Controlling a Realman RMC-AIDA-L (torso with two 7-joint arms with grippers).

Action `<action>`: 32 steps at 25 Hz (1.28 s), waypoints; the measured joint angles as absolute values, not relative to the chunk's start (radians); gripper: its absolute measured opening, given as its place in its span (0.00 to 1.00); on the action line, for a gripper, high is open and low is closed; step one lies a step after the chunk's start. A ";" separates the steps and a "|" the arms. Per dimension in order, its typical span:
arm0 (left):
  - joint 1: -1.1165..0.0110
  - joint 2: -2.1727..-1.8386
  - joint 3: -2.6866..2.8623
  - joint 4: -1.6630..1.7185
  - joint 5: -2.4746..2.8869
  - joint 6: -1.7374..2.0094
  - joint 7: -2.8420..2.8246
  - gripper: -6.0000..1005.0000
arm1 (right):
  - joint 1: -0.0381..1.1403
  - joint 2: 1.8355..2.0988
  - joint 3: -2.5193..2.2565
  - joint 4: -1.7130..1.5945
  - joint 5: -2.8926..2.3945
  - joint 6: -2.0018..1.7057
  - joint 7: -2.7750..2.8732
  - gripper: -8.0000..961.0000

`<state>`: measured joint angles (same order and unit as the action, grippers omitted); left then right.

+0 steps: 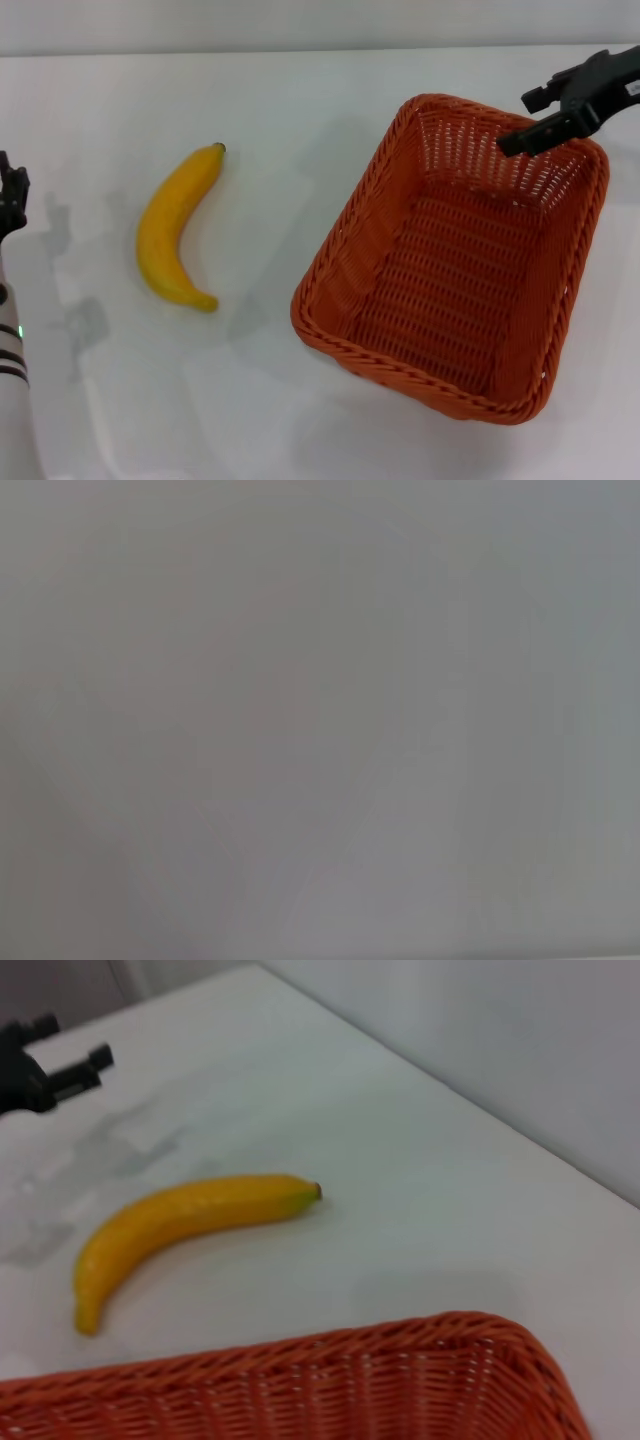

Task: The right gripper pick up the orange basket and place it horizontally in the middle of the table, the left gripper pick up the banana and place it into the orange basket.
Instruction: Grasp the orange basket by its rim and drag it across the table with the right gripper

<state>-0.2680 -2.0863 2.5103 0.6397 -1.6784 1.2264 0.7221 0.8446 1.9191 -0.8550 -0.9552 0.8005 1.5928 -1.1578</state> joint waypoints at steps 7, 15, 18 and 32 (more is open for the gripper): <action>-0.286 -2.088 2.511 0.640 -1.679 1.204 0.726 0.88 | 0.879 1.932 -0.856 -0.948 0.741 1.535 -1.147 0.85; -0.285 -2.091 2.512 0.651 -1.679 1.211 0.790 0.88 | 0.922 1.971 -0.869 -0.932 0.626 1.456 -1.142 0.85; -0.283 -2.091 2.513 0.652 -1.681 1.213 0.791 0.88 | 0.920 1.985 -0.885 -0.931 0.596 1.435 -1.141 0.85; -0.277 -2.091 2.513 0.652 -1.690 1.247 0.793 0.88 | 0.924 2.002 -0.934 -0.860 0.497 1.317 -1.121 0.85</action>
